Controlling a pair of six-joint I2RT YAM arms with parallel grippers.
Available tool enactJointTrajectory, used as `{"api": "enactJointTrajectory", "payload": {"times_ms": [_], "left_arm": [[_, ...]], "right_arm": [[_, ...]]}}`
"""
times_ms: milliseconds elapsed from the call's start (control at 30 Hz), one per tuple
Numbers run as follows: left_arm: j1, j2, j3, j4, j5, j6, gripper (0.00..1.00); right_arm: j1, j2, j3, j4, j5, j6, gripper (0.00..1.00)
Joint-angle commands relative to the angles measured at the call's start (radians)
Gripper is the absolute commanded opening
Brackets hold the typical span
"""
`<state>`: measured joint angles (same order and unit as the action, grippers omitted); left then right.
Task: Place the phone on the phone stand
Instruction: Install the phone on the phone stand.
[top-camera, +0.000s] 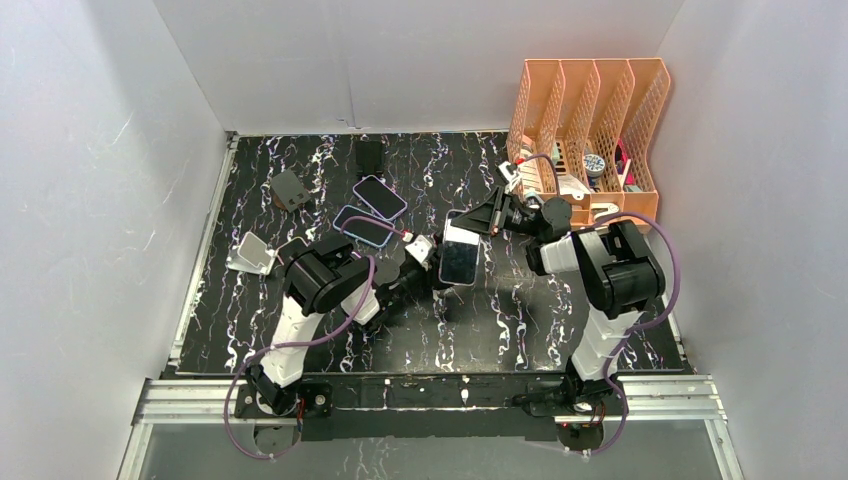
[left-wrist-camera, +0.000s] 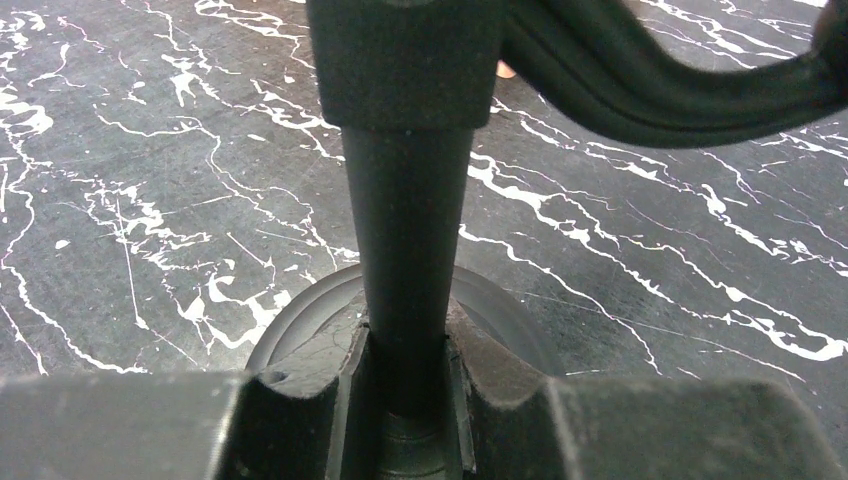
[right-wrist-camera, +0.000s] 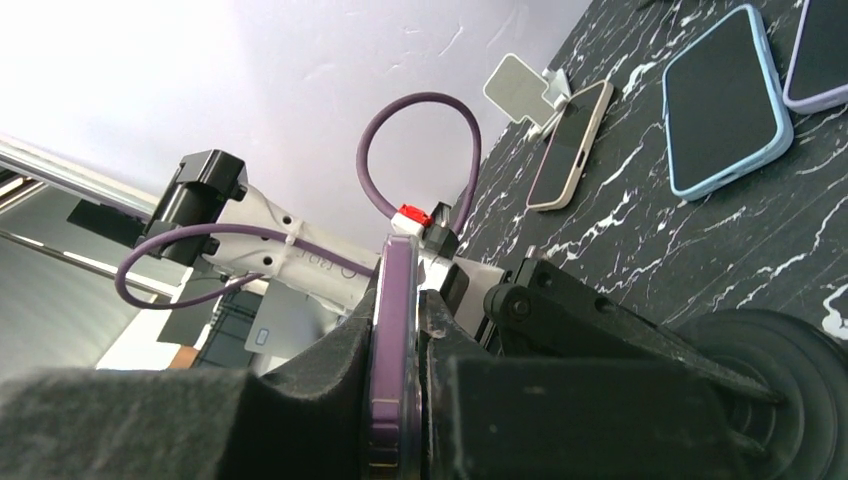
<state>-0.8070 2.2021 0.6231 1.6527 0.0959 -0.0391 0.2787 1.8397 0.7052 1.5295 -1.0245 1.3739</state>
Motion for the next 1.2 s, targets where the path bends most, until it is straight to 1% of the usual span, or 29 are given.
{"api": "enactJointTrajectory", "payload": {"times_ms": [0, 367, 500, 633, 733, 867, 1033, 1167], "left_arm": [[-0.143, 0.183, -0.027, 0.012, 0.184, -0.039, 0.00], [-0.161, 0.160, -0.012, -0.040, 0.109, -0.136, 0.00], [-0.156, 0.143, -0.010, -0.051, 0.068, -0.184, 0.00], [-0.136, 0.138, 0.006, -0.054, 0.059, -0.265, 0.00], [-0.132, 0.140, 0.014, -0.057, 0.052, -0.296, 0.00], [-0.132, 0.156, 0.018, -0.056, 0.052, -0.313, 0.00], [-0.132, 0.163, 0.018, -0.054, 0.072, -0.324, 0.00], [-0.132, 0.170, 0.021, -0.051, 0.086, -0.329, 0.00]], "right_arm": [[0.111, 0.029, -0.006, 0.294, 0.268, -0.231, 0.01], [0.186, -0.002, -0.094, 0.294, 0.484, -0.331, 0.01], [0.191, -0.052, -0.174, 0.294, 0.571, -0.372, 0.01], [0.191, -0.118, -0.249, 0.294, 0.652, -0.422, 0.01], [0.192, -0.168, -0.288, 0.293, 0.714, -0.454, 0.01], [0.190, -0.221, -0.313, 0.293, 0.801, -0.501, 0.01], [0.189, -0.234, -0.325, 0.294, 0.933, -0.539, 0.01], [0.190, -0.230, -0.310, 0.294, 0.982, -0.571, 0.01]]}}
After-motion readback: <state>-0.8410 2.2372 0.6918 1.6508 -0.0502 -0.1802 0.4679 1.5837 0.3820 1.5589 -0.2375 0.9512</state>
